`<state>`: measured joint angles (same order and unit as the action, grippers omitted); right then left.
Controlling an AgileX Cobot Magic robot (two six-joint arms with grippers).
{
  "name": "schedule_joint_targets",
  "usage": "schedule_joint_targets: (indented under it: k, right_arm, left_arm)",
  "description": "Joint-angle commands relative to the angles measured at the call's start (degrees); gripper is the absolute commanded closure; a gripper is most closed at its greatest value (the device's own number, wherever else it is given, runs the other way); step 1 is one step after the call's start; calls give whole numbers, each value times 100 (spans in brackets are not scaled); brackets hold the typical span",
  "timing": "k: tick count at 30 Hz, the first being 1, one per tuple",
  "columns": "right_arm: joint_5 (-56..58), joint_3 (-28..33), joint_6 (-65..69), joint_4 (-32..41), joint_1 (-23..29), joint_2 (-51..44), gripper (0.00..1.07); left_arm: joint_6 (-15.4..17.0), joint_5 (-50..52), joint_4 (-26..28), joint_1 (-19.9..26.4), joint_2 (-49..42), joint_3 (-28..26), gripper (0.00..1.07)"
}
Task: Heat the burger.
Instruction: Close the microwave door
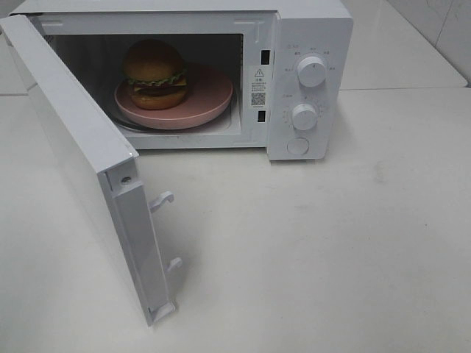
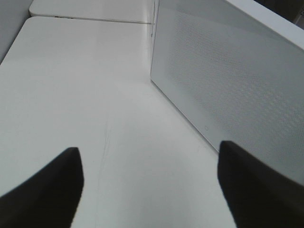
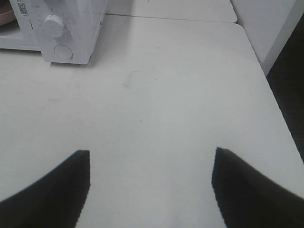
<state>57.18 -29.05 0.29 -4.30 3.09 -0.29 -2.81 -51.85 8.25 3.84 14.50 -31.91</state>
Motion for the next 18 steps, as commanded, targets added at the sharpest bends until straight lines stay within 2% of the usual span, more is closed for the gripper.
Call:
schedule_joint_targets:
  k: [1, 2, 3, 4, 5, 6, 7, 8, 9, 15, 17, 18]
  right_arm:
    - [-52, 34, 34, -11, -40, -172, 36]
    - [-52, 34, 34, -11, -40, -172, 36]
    - [-52, 34, 34, -11, -40, -172, 36]
    - [-52, 34, 34, -11, -40, -172, 36]
    - [-52, 34, 34, -11, -40, -172, 36]
    - [-52, 34, 34, -11, -40, -172, 36]
    - [-52, 34, 34, -11, -40, -172, 36]
    - [-52, 34, 34, -11, -40, -172, 36]
    - [-52, 34, 34, -11, -40, -172, 36]
    - [-52, 34, 34, -11, -40, -172, 36]
    - [-52, 34, 34, -11, -40, -172, 36]
    - [-52, 34, 34, -11, -40, -172, 36]
  left_arm:
    - [6, 327, 40, -23, 304, -34, 49]
    - [6, 464, 40, -23, 596, -34, 61]
    - [6, 556, 46, -23, 745, -34, 68]
    - [6, 556, 46, -23, 745, -34, 68]
    - [6, 785, 57, -23, 1014, -34, 81]
    - [6, 911, 57, -23, 1163, -34, 88]
    - [6, 911, 57, -23, 1163, -34, 88]
    - [6, 1152, 57, -23, 1438, -34, 102]
    - [6, 1398, 57, -23, 1713, -34, 107]
    - [-11, 1988, 46, -23, 2280, -29, 107]
    - [-235, 2945, 46, -23, 2750, 166, 107]
    - [-235, 2945, 46, -23, 2750, 166, 107]
